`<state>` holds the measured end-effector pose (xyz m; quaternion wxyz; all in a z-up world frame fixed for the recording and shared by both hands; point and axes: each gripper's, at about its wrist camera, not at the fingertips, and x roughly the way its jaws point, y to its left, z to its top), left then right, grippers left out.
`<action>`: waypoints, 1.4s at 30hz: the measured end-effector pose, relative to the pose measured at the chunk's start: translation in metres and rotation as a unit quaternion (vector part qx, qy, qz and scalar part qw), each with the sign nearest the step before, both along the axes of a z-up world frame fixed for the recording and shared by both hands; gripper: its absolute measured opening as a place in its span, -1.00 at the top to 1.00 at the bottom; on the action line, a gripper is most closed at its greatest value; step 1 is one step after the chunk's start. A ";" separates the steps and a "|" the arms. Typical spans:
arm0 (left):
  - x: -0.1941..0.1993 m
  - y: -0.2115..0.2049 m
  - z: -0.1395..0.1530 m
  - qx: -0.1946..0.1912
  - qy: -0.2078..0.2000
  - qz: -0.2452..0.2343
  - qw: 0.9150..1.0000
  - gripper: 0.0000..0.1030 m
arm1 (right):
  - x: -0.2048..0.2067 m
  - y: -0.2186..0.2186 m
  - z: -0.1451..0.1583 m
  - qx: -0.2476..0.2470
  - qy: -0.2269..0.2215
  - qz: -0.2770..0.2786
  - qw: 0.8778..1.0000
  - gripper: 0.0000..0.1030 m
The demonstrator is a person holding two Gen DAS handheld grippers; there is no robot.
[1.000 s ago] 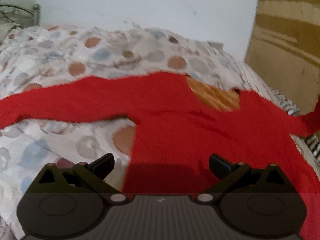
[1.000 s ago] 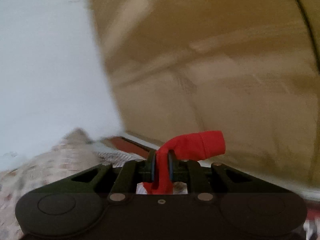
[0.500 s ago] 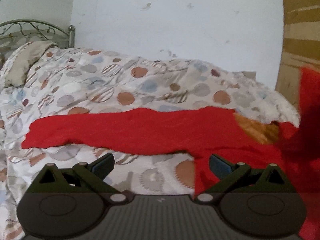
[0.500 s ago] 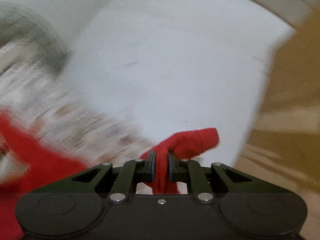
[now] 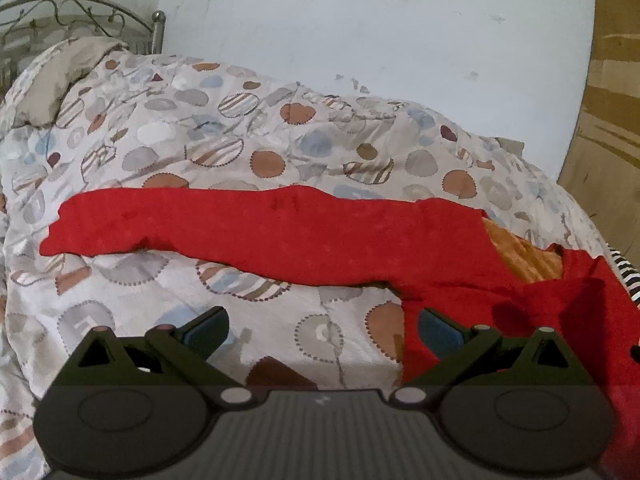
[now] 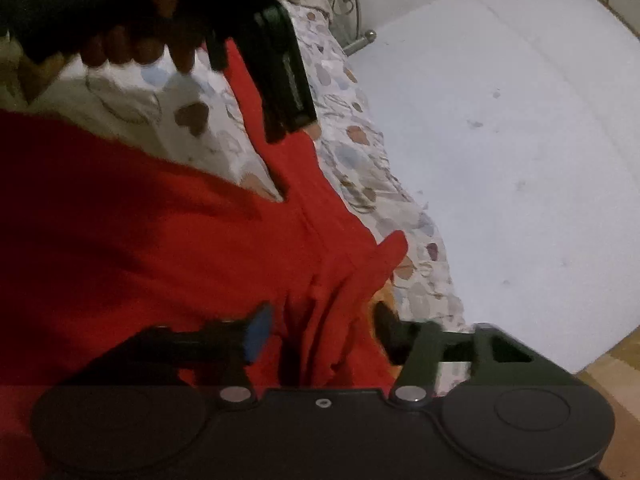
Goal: Fold small clothes
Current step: 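Carry the sleeve across the shirt body with the right tool, then release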
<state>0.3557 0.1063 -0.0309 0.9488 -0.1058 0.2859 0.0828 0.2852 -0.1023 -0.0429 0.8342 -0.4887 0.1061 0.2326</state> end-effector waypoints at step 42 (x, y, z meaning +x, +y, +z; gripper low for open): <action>-0.002 -0.005 -0.003 -0.059 -0.001 -0.044 0.997 -0.99 | -0.020 -0.049 0.027 0.180 0.148 -0.033 0.972 -0.58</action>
